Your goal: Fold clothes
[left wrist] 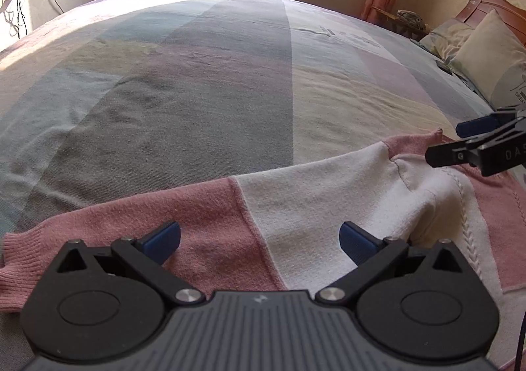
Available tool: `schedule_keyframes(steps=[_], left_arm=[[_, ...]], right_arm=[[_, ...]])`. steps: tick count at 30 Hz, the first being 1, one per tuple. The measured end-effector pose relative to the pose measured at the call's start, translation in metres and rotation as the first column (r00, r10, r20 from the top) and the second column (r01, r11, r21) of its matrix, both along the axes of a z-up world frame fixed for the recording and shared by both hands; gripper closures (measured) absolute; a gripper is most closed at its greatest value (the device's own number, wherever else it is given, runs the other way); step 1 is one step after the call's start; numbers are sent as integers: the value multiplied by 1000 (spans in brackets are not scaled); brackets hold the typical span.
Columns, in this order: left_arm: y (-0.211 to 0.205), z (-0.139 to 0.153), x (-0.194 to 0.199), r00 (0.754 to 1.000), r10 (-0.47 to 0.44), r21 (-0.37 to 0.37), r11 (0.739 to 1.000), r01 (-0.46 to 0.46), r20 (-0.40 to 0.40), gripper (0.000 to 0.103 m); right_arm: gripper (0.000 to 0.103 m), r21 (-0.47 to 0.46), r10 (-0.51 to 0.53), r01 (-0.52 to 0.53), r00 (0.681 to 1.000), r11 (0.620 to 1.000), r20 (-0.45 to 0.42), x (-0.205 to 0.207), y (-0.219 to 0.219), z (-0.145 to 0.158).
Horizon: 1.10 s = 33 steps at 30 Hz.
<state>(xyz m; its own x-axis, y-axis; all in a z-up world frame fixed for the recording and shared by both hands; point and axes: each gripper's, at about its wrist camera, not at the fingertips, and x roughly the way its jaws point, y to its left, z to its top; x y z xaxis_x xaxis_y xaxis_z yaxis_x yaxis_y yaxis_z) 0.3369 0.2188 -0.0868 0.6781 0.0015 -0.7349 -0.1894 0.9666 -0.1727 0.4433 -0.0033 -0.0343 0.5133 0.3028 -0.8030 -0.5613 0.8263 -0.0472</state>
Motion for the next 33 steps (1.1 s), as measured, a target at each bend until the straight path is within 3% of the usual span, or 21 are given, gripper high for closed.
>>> schedule_keyframes(steps=[4, 8, 13, 18, 21, 25, 28, 30, 33], left_arm=[[15, -2, -1, 999, 51, -43, 998, -51, -3, 1], [10, 4, -3, 999, 37, -40, 999, -35, 29, 1], [10, 10, -6, 998, 39, -23, 999, -37, 52, 1], [17, 13, -9, 995, 72, -9, 997, -71, 64, 1], [24, 18, -13, 992, 88, -26, 996, -86, 89, 1], [29, 21, -15, 989, 113, -48, 993, -109, 95, 1], [26, 22, -15, 990, 99, -53, 994, -94, 104, 1], [24, 24, -15, 990, 87, -54, 995, -81, 111, 1], [24, 24, -15, 990, 84, -53, 996, -78, 110, 1]], right_arm=[[0, 20, 24, -21, 985, 1000, -171, 41, 20, -30], [0, -73, -16, -5, 959, 997, -284, 57, 41, -71], [0, 19, -77, 82, 982, 996, -172, 66, 48, -75], [0, 76, -68, 77, 992, 994, -106, 60, 39, -60], [0, 157, -41, 47, 998, 986, -45, 32, 24, -31], [0, 147, 71, -86, 992, 985, 109, -39, 14, -3], [19, 36, 178, -186, 970, 982, 163, -87, 24, -11], [42, -58, 230, -222, 953, 973, 197, -110, 34, -22], [51, -186, 276, -235, 930, 954, 242, -126, 50, -40]])
